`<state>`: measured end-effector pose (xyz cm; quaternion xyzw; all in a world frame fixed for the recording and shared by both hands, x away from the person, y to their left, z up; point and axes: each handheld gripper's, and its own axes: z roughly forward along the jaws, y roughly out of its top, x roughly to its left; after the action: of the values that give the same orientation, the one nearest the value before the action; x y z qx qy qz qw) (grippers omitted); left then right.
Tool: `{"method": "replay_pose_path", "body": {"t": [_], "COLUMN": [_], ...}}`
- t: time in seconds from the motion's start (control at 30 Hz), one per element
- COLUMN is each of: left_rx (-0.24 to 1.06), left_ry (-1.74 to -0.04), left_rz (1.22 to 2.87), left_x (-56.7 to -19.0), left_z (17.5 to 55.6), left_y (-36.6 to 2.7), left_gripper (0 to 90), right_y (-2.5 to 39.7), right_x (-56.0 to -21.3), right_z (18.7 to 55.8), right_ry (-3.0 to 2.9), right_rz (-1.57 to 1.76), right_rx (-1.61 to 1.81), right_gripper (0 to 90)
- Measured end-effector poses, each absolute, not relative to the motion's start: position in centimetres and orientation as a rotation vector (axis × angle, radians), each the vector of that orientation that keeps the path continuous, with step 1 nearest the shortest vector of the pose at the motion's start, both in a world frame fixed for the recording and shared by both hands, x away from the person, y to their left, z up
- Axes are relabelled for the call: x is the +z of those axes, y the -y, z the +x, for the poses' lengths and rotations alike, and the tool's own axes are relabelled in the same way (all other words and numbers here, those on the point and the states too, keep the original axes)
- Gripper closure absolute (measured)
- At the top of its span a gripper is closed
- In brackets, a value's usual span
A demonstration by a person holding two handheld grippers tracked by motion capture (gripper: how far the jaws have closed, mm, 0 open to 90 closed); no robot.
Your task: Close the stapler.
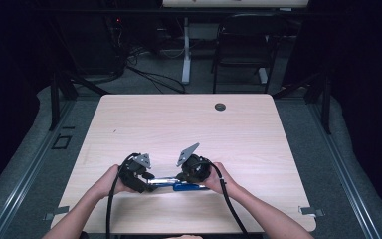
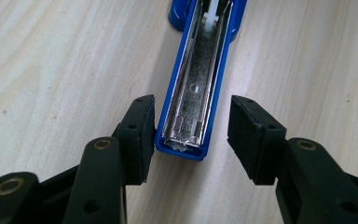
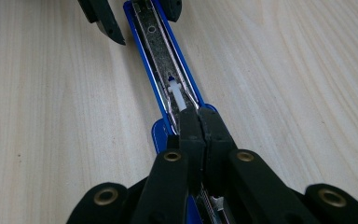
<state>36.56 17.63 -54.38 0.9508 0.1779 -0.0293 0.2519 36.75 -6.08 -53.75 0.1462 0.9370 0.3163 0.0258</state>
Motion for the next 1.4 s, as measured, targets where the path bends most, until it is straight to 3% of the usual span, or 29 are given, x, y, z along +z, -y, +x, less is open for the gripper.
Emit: {"method": "replay_pose_path", "body": {"t": [0.17,1.4], "left_rx": [-0.081,-0.033], "left_ry": [-0.495,-0.346], "left_rz": [2.603,2.648], "left_x": [-54.8,-50.3], "left_z": [36.7,36.8], "left_y": [-17.7,-16.6], "left_gripper": [61.3,63.7], "right_y": [6.1,6.3], "right_x": [-53.8,-53.7], "right_z": [36.7,36.3], "right_ry": [-2.892,-2.885], "right_rz": [0.458,0.502], "right_rx": [0.990,1.024], "right_gripper": [89.3,88.6]}}
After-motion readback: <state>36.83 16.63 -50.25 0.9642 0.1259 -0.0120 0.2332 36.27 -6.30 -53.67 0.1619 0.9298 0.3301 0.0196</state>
